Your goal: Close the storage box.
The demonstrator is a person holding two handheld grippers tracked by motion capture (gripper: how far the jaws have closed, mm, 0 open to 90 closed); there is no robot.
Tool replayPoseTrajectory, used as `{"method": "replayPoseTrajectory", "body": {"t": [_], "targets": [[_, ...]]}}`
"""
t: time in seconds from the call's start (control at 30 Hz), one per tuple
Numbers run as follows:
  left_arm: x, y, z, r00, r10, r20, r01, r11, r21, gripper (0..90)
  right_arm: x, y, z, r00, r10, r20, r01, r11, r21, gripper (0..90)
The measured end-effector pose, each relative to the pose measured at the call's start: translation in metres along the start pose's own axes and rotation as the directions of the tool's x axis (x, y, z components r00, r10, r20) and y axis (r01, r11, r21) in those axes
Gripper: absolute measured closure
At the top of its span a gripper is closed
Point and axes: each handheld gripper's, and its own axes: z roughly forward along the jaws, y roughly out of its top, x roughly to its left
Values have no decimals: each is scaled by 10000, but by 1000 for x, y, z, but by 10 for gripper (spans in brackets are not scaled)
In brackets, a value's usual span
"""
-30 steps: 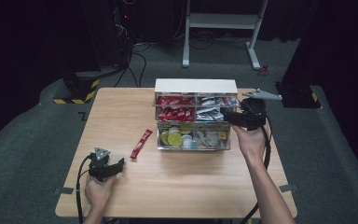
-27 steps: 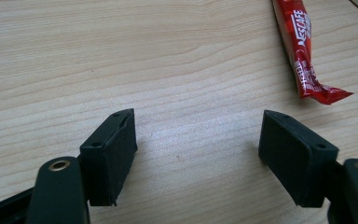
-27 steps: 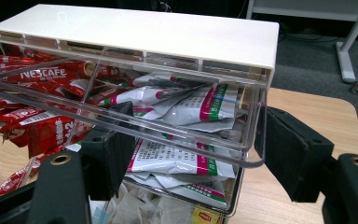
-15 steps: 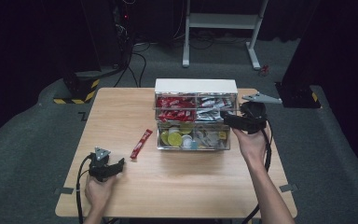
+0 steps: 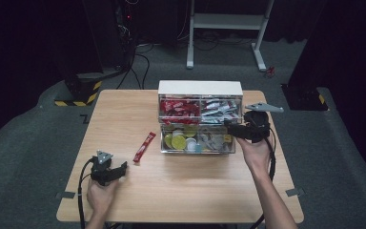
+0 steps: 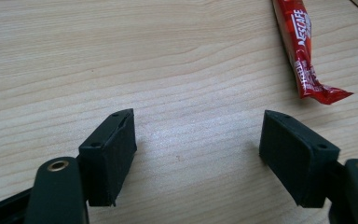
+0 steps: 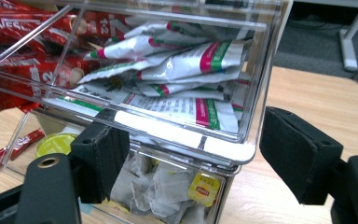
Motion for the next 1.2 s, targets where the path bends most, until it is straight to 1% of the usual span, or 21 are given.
{"method": "replayPoseTrajectory", "body": {"t": [0.17, 0.2, 0.27, 0.43, 0.73, 0.8, 1.2], "targets": [[0, 0, 0, 10000, 3, -6, -3, 10000, 0, 274, -3, -6, 4, 9999, 118, -79, -118, 9999, -47, 229], [0, 0, 0, 10000, -1, -7, 1, 10000, -1, 274, -3, -7, 3, 9997, 219, -67, -219, 9998, -3, 227], [0, 0, 0, 10000, 2, -6, -2, 10000, 1, 274, -4, -7, 3, 9999, 144, -52, -144, 9999, -27, 223], [0, 0, 0, 10000, 0, -5, 0, 10000, 1, 273, -6, -10, 0, 9997, 175, -173, -177, 9998, -109, 218], [0, 0, 0, 10000, 3, -7, -3, 10000, 3, 273, -10, -16, -7, 9996, 230, -176, -233, 9996, -167, 216], [0, 0, 0, 10000, -1, -7, 1, 10000, 2, 273, -13, -17, -9, 9996, 208, -171, -212, 9995, -233, 219], [0, 0, 0, 10000, 0, -9, 0, 10000, 2, 272, -32, -31, -27, 9983, 580, -59, -582, 9969, -532, 239]]}}
